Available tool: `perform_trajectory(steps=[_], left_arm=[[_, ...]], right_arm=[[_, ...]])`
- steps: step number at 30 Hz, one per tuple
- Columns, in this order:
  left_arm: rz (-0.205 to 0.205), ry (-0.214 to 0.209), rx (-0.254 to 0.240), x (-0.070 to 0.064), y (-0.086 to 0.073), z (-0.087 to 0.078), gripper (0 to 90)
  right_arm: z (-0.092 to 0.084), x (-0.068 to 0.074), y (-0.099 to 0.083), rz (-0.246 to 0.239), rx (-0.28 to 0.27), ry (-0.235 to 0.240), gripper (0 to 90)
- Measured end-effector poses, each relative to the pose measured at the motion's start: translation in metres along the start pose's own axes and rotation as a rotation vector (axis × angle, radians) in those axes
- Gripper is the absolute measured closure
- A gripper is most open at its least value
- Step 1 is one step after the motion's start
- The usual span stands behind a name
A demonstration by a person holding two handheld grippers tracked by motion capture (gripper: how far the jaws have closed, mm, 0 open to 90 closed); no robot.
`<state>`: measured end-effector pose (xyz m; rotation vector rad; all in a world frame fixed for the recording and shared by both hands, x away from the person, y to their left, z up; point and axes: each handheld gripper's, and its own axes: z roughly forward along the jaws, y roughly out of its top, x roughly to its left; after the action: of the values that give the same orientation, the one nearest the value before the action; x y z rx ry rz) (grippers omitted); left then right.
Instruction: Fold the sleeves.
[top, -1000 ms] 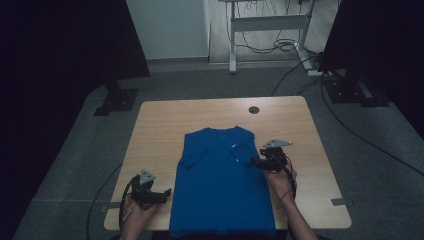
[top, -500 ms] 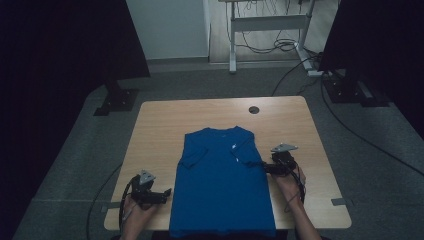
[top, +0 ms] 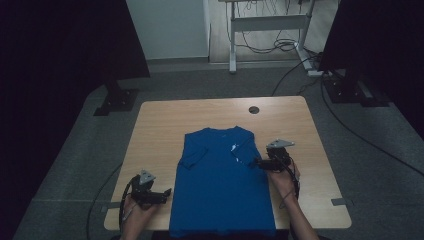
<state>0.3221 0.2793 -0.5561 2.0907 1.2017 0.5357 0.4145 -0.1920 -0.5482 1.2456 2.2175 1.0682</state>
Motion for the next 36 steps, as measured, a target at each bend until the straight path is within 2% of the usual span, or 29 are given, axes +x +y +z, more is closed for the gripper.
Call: perform_trajectory(steps=[2, 4, 12, 15, 19, 27, 36], left_arm=[[0.0, 0.0, 0.0, 0.0, 0.0, 0.0, 0.0], [0.0, 0.0, 0.0, 0.0, 0.0, 0.0, 0.0], [0.0, 0.0, 0.0, 0.0, 0.0, 0.0, 0.1], [0.0, 0.0, 0.0, 0.0, 0.0, 0.0, 0.0], [0.0, 0.0, 0.0, 0.0, 0.0, 0.0, 0.0], [0.0, 0.0, 0.0, 0.0, 0.0, 0.0, 0.0], [0.0, 0.0, 0.0, 0.0, 0.0, 0.0, 0.0]], right_arm=[[0.005, 0.001, -0.004, -0.021, 0.037, -0.009, 30.0], [0.005, 0.0, -0.006, -0.003, 0.027, 0.001, 30.3], [0.0, 0.0, -0.004, 0.0, 0.016, 0.011, 25.5], [-0.004, 0.001, -0.002, 0.006, 0.011, 0.034, 21.8], [-0.012, 0.002, -0.002, 0.004, 0.005, 0.042, 17.9], [-0.028, 0.004, -0.002, -0.006, -0.015, 0.037, 11.0], [-0.047, 0.001, -0.009, -0.002, -0.024, 0.024, 9.7]])
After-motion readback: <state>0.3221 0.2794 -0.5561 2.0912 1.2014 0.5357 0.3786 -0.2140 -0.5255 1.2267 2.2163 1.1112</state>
